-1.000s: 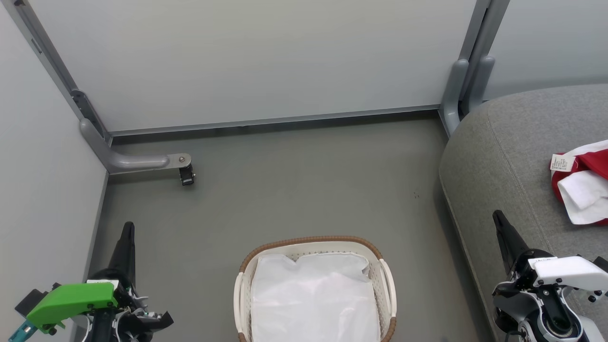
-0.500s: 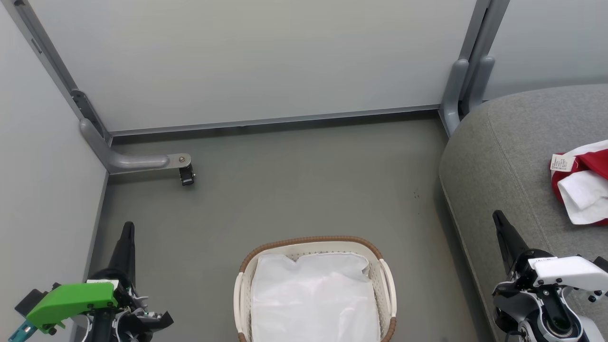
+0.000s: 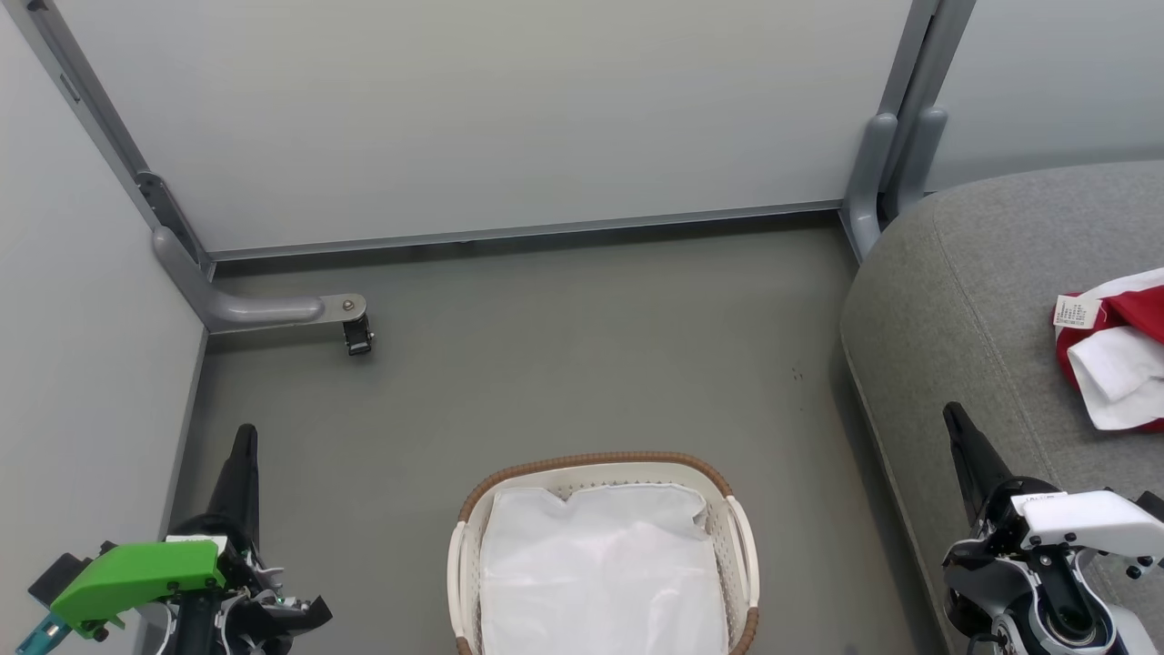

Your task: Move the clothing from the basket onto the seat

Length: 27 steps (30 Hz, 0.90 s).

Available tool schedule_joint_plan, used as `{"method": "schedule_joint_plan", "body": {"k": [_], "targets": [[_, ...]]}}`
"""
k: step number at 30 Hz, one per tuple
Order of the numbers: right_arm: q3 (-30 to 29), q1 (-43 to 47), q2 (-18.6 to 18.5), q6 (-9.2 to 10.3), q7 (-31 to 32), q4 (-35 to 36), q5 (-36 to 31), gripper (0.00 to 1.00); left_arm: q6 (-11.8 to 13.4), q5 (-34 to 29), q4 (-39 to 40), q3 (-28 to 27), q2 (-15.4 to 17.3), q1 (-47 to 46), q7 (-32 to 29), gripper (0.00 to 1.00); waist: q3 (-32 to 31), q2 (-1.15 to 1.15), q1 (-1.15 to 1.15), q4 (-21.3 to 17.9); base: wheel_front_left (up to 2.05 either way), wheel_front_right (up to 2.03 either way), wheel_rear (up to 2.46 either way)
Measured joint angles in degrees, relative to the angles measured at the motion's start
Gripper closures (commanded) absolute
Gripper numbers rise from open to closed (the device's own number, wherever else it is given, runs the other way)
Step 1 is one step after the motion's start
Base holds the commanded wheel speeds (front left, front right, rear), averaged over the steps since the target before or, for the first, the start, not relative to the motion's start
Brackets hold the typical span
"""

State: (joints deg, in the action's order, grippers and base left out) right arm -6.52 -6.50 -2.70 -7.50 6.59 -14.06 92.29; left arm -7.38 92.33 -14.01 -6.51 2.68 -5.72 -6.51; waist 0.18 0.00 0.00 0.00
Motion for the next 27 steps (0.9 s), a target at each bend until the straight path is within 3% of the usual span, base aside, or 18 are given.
{"method": "schedule_joint_plan", "body": {"k": [27], "targets": [[0.0, 0.0, 0.0, 0.0, 0.0, 0.0, 0.0, 1.0, 0.0, 0.0, 0.0, 0.0, 0.0, -0.1, 0.0, 1.0, 0.0, 0.0, 0.0, 0.0, 0.0, 0.0, 0.0]]}}
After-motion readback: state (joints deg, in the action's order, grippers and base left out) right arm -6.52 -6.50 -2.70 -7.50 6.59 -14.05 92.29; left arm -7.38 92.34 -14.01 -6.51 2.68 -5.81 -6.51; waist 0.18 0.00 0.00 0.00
